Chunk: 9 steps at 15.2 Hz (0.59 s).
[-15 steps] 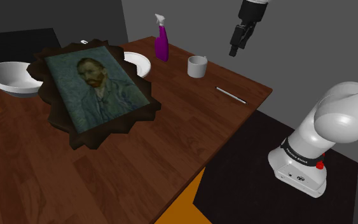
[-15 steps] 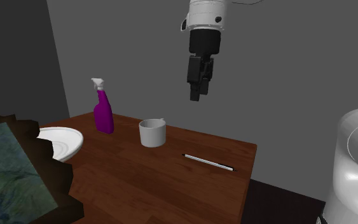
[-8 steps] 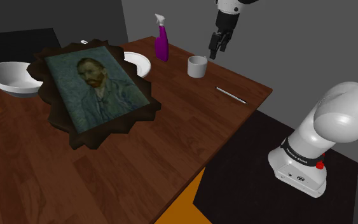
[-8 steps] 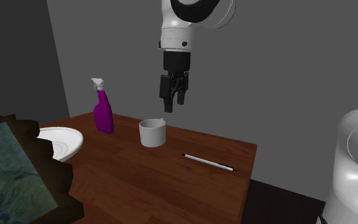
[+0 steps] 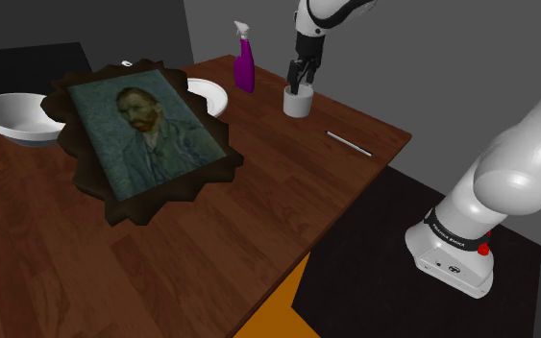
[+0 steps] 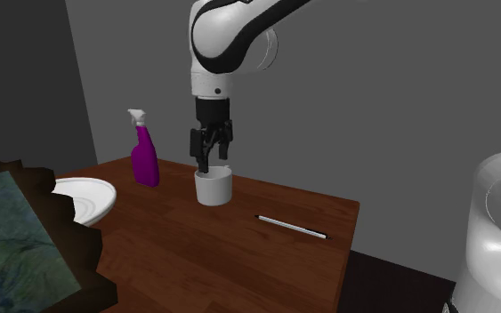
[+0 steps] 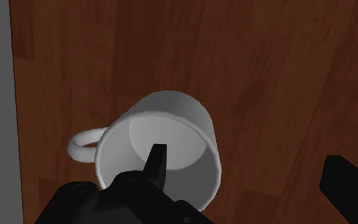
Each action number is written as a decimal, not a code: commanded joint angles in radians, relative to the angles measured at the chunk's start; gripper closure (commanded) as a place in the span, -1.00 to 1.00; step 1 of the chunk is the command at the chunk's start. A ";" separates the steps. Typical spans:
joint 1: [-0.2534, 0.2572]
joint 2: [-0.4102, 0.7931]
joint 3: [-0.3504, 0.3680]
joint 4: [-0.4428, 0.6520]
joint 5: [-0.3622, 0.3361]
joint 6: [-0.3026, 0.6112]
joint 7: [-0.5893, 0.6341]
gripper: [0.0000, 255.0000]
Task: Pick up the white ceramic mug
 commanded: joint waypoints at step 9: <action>-0.002 0.169 -0.002 0.063 -0.027 0.106 0.014 -1.00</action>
